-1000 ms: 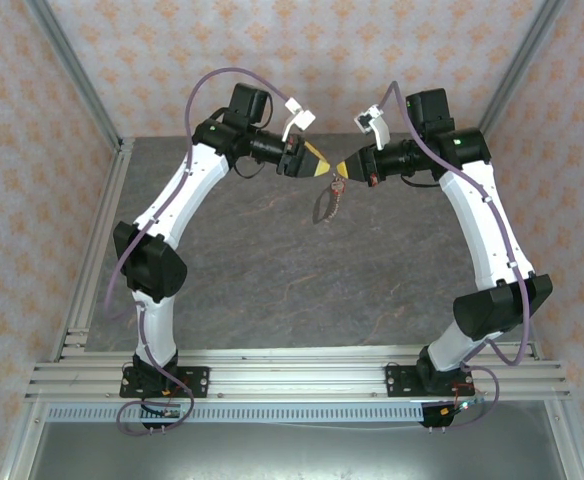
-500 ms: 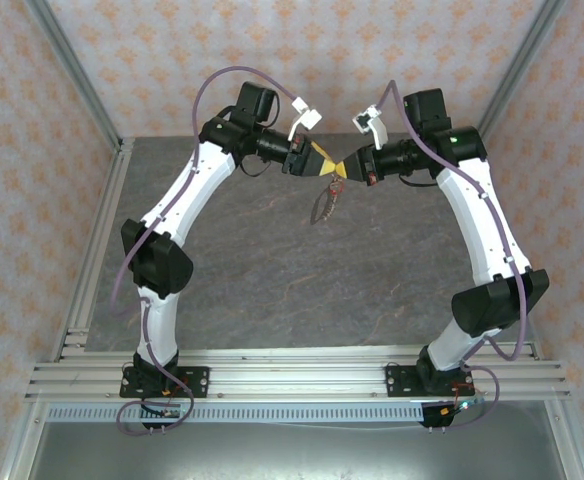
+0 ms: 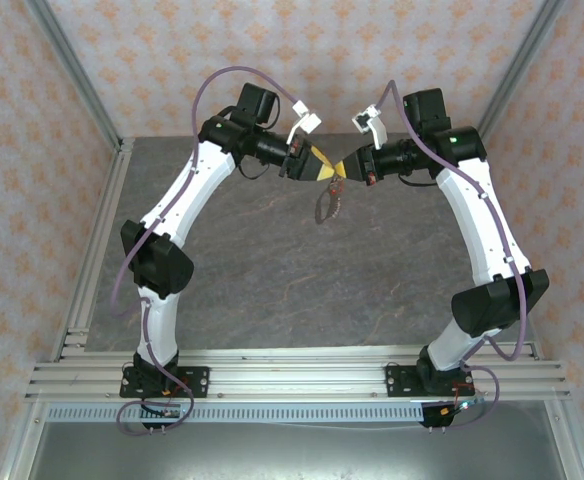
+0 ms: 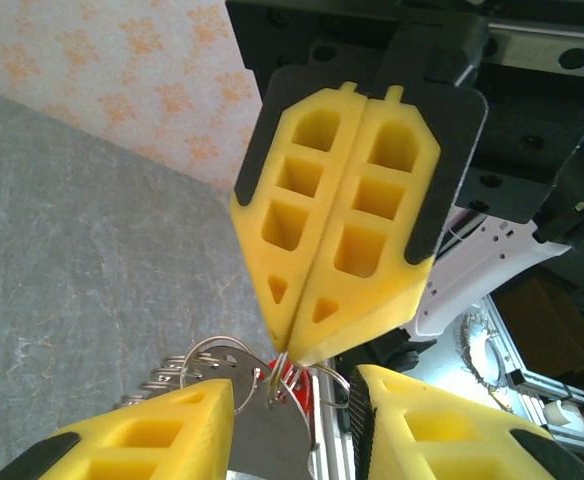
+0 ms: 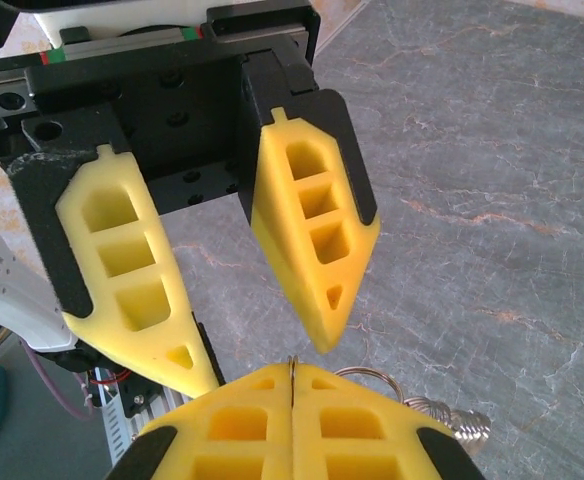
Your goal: Put the keys on the keyring
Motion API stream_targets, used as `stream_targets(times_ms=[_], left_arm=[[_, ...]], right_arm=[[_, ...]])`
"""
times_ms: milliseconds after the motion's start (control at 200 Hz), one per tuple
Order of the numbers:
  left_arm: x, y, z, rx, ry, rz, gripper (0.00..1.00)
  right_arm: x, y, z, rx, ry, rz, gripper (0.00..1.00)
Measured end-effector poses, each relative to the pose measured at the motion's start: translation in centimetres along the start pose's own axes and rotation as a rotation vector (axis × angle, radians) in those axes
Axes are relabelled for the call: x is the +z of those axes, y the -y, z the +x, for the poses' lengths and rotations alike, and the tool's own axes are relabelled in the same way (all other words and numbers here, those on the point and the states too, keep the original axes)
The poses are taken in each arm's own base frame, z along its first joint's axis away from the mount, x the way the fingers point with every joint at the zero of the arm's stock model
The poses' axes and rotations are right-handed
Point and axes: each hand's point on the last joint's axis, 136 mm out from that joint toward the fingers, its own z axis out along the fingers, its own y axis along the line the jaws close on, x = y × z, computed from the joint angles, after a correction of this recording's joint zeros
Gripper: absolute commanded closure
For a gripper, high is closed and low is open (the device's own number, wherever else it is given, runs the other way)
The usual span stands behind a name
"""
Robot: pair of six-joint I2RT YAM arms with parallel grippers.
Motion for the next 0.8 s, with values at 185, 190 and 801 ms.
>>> stream_targets(times_ms=[185,190,801], left_arm=[[0.08,0.36,0.12,0.004,-0.005,0.011,0.68],[0.07,0.36,0.11,0.004,-0.005,0.010,0.68],[0.88,0.05,-0.33,0.012,-0.008,0.018,0.89]], right_arm=[[0.00,0.01,-0.13,-0.004,0.004,0.000,1.00],[0.00,0.01,-0.13,-0.004,0.004,0.000,1.00],[-0.09,0.24,-0.32,-0.003,0.012,0.008,1.00]])
